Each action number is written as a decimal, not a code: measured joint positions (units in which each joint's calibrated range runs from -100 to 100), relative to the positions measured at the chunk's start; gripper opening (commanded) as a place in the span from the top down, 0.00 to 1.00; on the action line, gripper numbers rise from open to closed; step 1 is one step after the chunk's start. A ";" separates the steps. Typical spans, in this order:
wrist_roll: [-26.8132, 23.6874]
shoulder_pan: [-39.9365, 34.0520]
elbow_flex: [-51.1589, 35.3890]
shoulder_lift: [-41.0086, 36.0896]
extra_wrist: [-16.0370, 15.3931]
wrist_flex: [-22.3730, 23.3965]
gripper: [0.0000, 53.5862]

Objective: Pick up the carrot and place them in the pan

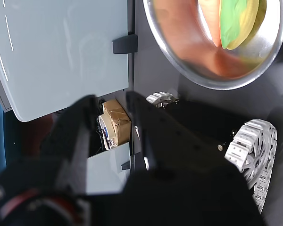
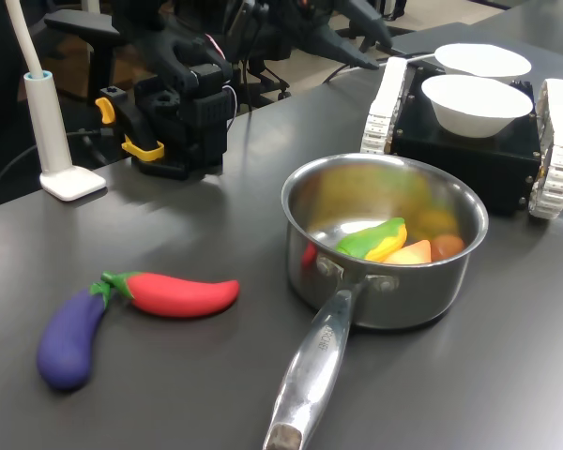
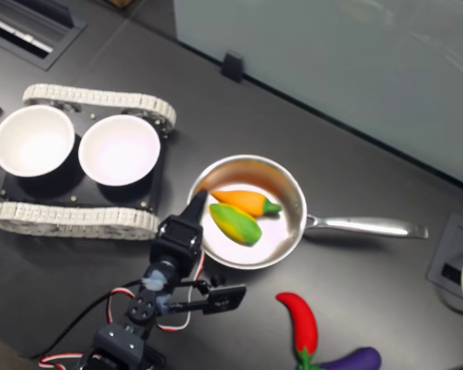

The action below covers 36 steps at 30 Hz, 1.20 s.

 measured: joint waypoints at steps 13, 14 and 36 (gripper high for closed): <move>-0.93 -0.88 6.24 -9.01 0.09 4.25 1.00; -0.93 -0.88 6.88 -9.76 0.09 4.59 1.00; -0.93 0.11 18.64 -22.81 -1.01 12.92 1.00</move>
